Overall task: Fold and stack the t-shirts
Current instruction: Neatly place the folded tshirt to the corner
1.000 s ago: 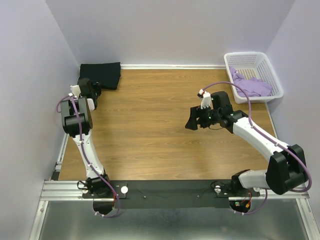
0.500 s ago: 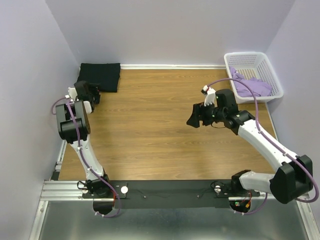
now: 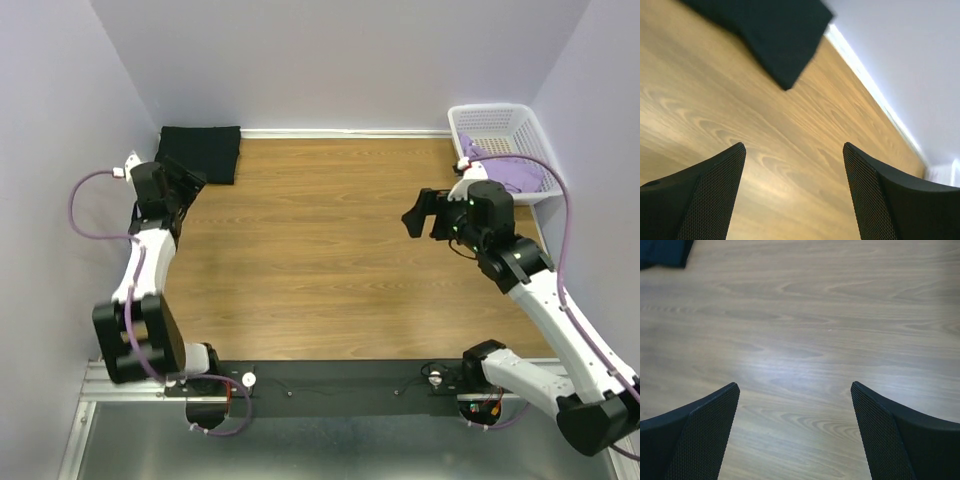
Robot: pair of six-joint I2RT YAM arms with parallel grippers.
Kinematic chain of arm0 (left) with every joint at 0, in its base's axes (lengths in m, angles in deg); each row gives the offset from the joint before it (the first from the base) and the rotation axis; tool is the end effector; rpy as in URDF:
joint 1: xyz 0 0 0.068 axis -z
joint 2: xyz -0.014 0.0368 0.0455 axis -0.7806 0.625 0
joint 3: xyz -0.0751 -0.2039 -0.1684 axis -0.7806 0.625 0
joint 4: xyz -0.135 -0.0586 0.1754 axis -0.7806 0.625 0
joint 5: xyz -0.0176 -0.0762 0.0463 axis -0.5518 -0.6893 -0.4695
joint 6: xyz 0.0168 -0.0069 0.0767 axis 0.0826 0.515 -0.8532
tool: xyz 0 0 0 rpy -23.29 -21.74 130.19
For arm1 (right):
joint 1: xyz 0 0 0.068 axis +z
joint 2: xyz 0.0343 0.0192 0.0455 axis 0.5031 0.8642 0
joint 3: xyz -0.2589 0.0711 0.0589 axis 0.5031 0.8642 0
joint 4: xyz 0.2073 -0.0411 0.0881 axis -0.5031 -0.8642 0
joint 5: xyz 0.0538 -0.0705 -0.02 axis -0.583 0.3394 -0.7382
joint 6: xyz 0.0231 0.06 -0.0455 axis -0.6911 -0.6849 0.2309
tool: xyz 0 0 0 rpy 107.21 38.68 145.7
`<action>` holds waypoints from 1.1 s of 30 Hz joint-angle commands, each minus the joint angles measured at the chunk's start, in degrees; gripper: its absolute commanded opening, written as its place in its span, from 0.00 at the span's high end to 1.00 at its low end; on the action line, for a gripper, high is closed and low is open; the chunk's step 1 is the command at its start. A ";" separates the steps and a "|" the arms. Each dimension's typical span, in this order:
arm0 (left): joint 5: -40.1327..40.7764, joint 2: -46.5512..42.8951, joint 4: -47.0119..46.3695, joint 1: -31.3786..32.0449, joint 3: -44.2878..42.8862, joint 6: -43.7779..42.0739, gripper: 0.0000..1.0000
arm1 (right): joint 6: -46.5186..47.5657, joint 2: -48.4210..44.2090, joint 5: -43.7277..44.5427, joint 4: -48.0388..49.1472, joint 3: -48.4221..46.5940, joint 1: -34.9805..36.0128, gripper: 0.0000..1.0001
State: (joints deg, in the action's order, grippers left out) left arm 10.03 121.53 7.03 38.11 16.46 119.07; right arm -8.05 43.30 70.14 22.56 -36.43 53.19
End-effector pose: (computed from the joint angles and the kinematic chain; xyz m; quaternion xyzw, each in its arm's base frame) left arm 0.3169 0.0684 0.2698 -0.4176 0.7429 -0.1927 0.4864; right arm 0.1906 0.0806 0.3343 -0.0405 0.8505 0.1801 0.4926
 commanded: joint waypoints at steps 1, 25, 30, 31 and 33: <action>2.42 -17.71 8.23 3.27 1.57 -16.63 0.14 | -1.73 -4.49 13.36 -3.76 -1.57 0.22 0.00; 10.87 -53.28 30.84 16.20 -1.07 -30.45 0.11 | -3.92 -25.77 34.03 -6.05 7.66 0.22 0.00; 10.87 -52.58 30.40 16.29 -0.90 -30.27 0.11 | -4.19 -27.44 35.08 -6.05 8.54 0.22 0.00; 10.77 -52.31 30.31 16.38 -0.89 -30.27 0.10 | -4.10 -27.62 35.69 -6.05 8.63 0.22 0.00; 10.86 -52.13 30.05 16.46 -0.81 -30.36 0.11 | -3.75 -28.06 36.05 -5.96 8.80 0.31 0.00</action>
State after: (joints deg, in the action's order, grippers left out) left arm 19.45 68.81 37.22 54.08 15.28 89.27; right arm -11.13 16.49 102.54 17.09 -28.58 53.19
